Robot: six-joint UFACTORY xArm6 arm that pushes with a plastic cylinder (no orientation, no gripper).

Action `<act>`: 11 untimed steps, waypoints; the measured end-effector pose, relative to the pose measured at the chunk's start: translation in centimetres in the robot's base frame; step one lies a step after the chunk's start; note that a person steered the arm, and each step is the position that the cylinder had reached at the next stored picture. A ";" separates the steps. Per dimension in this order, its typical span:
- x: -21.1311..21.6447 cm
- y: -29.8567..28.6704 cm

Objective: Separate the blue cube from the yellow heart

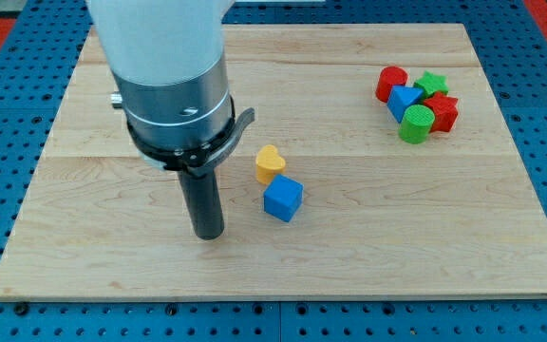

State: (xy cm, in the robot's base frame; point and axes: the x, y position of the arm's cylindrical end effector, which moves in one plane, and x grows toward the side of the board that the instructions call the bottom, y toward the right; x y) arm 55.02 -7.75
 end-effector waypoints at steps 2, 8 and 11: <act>0.5 1.0; -9.6 8.8; -11.1 24.5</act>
